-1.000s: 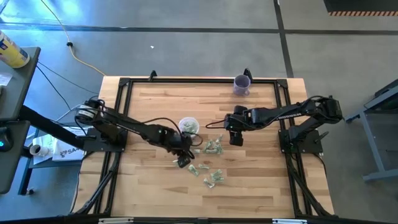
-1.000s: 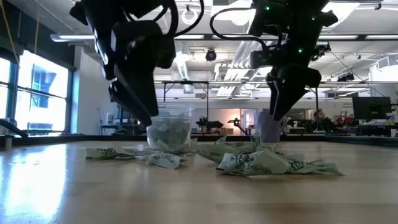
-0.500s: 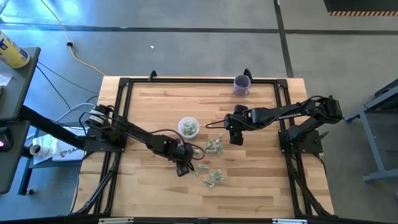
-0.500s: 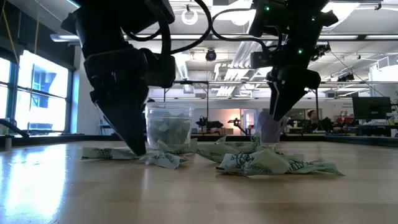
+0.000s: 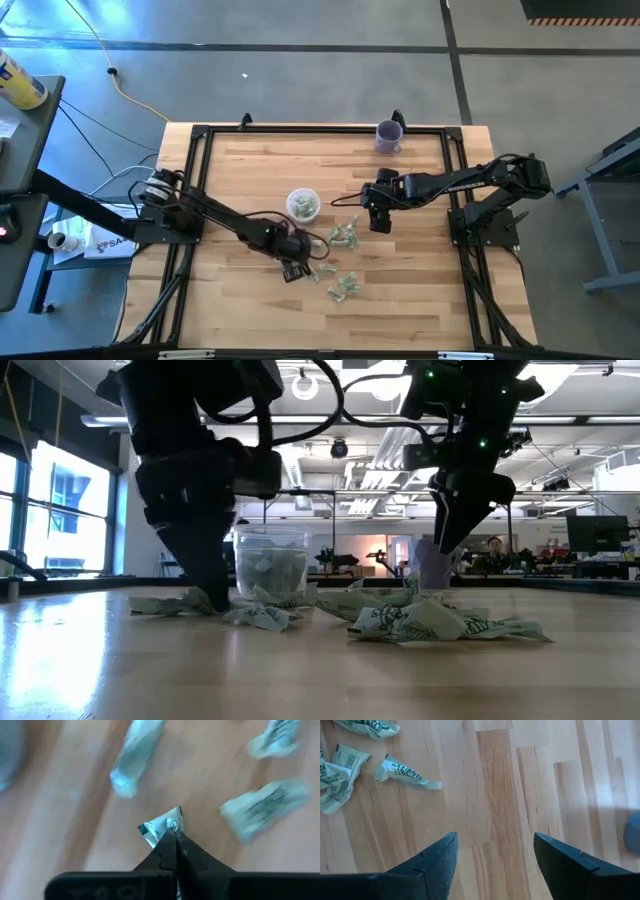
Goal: Pick and place Stevia / Truvia into bins
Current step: Put the white stevia packet into the transparent container
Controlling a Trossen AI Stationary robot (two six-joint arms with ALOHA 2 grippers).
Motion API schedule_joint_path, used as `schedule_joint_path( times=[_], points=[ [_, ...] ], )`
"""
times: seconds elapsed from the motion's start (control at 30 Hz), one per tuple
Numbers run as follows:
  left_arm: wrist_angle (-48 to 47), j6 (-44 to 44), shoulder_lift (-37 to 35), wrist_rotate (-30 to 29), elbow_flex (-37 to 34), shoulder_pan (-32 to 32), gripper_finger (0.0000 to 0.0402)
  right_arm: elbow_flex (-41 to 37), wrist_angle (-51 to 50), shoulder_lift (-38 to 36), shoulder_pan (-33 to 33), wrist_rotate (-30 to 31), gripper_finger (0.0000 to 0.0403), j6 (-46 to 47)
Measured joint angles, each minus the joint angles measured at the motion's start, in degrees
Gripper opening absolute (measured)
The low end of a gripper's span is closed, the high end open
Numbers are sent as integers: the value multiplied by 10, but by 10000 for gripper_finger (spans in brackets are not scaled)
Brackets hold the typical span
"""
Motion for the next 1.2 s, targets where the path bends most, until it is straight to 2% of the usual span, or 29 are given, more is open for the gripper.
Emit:
schedule_joint_path(
  times=[0.23, 0.3, 0.47, 0.57, 0.67, 0.73, 0.87, 1.0, 1.1, 1.2],
  points=[
    [-120, 40, -80, -30, 49, 11, 20, 0, 0, 0, 0, 7, 252, -4],
    [-143, 45, -107, -54, 61, 21, 20, 0, 0, 0, 0, 12, 252, -4],
    [-133, 97, -169, -117, 81, 83, 20, 0, -1, 0, 0, 15, 252, -7],
    [-108, 148, -166, -105, 80, 138, 20, 0, 2, 0, 0, 16, 252, -7],
    [-70, 179, -142, -41, 77, 188, 23, 0, 3, 0, 0, 19, 252, -1],
    [-93, 173, -121, -17, 69, 209, 44, 0, 2, 0, 1, 19, 252, 6],
    [-120, 141, -105, 23, 70, 226, 128, 0, -10, 0, 2, 16, 252, 30],
    [-115, 111, -107, 20, 71, 226, 191, 0, -13, 0, 2, 13, 252, 38],
    [-109, 113, -109, 25, 73, 226, 198, 0, -8, 0, 2, 16, 252, 34],
    [-109, 121, -96, 27, 72, 226, 180, 0, -1, 0, 2, 19, 252, 34]
  ],
)
